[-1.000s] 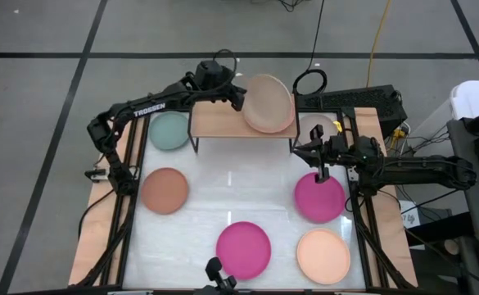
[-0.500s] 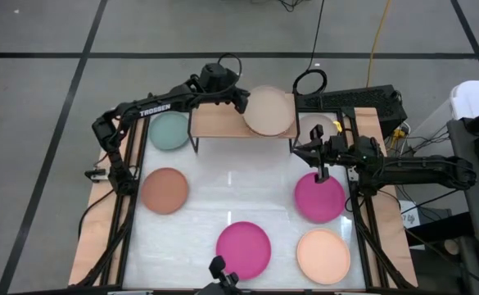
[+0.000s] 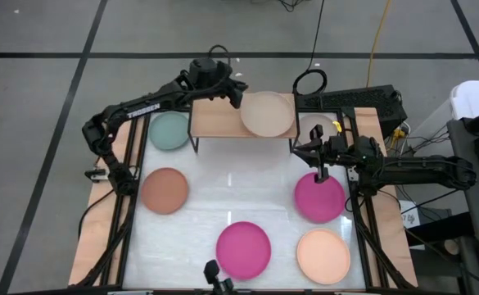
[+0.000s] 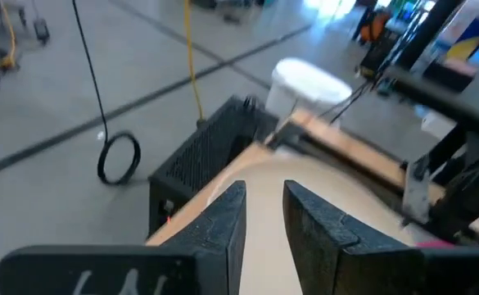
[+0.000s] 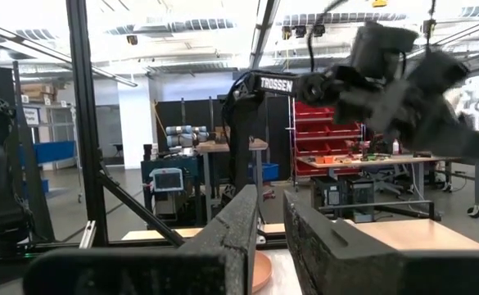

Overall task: Place and stack plates onto a shelf
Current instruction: Stack the top pink plate on top of the the light brown plate on the shelf

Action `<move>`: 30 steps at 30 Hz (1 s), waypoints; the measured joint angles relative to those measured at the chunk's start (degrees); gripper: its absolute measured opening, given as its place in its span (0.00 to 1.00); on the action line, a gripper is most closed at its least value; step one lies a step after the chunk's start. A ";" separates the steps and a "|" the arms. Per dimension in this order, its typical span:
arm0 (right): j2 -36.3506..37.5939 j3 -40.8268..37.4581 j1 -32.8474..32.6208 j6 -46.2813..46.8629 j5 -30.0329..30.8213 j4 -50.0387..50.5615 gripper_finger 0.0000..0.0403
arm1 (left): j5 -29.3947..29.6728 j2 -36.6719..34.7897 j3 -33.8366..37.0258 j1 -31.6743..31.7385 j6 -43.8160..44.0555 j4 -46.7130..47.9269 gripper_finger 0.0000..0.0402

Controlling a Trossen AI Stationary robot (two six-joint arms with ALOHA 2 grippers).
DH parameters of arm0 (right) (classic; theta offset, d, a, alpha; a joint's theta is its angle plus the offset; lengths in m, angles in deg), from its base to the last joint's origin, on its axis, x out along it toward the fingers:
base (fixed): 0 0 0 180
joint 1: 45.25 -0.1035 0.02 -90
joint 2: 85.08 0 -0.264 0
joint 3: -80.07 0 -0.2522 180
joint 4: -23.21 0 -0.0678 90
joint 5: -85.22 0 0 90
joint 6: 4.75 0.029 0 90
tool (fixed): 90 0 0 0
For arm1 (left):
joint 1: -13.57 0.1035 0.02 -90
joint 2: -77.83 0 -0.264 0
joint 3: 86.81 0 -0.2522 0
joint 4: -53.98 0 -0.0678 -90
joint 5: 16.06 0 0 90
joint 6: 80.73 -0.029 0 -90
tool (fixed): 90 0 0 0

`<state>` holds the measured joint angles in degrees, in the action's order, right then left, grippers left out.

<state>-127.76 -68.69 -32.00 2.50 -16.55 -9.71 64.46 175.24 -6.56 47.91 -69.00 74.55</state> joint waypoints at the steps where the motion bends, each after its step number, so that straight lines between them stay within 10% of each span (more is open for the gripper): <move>1: 0.00 0.00 0.00 0.00 0.00 0.04 0.12 | -0.50 -1.15 0.00 -0.04 0.02 -0.49 0.22; 8: 0.01 0.00 0.00 0.00 -0.02 0.27 0.12 | -4.32 -12.41 0.02 -2.45 -6.64 1.37 0.22; 15: 0.02 0.00 -0.01 1.03 -0.22 1.06 0.12 | 4.41 -25.66 7.28 -9.93 -15.12 1.84 0.22; 30: 0.02 0.00 0.00 1.07 1.58 2.27 0.12 | 4.97 -49.32 24.74 -11.63 -9.64 -3.69 0.22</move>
<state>-127.74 -68.69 -32.00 3.57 -14.97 -7.44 69.43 125.92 18.18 36.28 -78.64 70.86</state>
